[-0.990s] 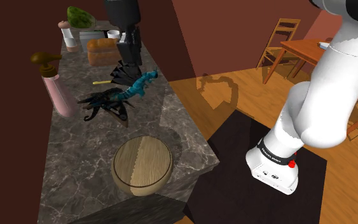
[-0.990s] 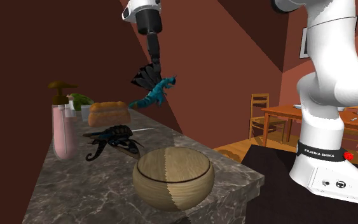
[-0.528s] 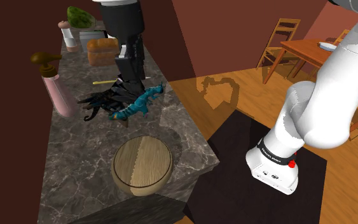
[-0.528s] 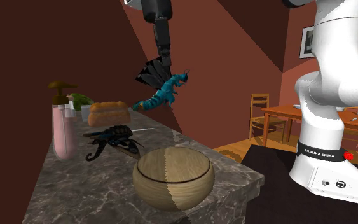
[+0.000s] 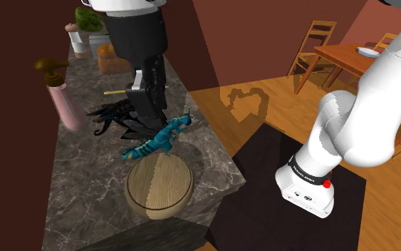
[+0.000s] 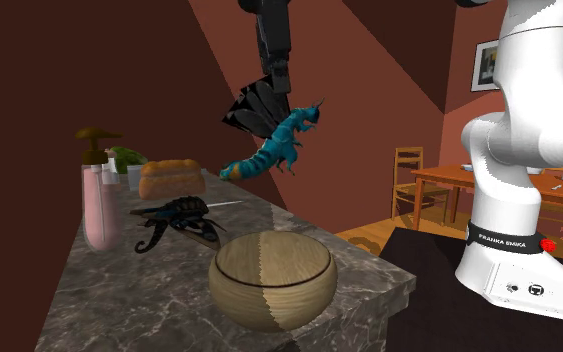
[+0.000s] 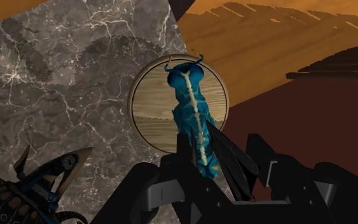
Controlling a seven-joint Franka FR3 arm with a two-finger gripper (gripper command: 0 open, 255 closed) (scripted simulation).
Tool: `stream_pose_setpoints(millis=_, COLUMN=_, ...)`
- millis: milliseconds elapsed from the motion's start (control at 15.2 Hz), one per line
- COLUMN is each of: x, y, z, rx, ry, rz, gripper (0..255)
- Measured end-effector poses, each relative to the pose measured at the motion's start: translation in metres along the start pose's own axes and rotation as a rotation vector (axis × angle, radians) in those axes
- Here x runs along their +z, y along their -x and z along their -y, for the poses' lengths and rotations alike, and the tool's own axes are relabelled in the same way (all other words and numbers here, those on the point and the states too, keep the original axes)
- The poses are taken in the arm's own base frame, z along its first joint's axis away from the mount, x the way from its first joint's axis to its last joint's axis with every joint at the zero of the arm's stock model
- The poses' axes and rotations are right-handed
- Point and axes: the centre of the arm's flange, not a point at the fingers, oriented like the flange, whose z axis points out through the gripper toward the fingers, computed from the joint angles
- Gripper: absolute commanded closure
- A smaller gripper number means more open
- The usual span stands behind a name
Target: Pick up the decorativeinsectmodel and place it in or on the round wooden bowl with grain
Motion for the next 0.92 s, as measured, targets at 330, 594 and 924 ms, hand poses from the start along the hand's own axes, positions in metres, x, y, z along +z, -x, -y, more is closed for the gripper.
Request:
stream_pose_setpoints(millis=330, x=0.025, y=-0.004, z=0.001, rx=0.001, ry=0.0, rz=0.001, gripper=255)
stream_pose_setpoints(millis=594, x=0.046, y=-0.007, z=0.0, rx=0.001, ry=0.0, rz=0.001, gripper=255)
stream_pose_setpoints(millis=924, x=0.072, y=-0.011, z=0.0, rx=0.001, ry=0.0, rz=0.001, gripper=255)
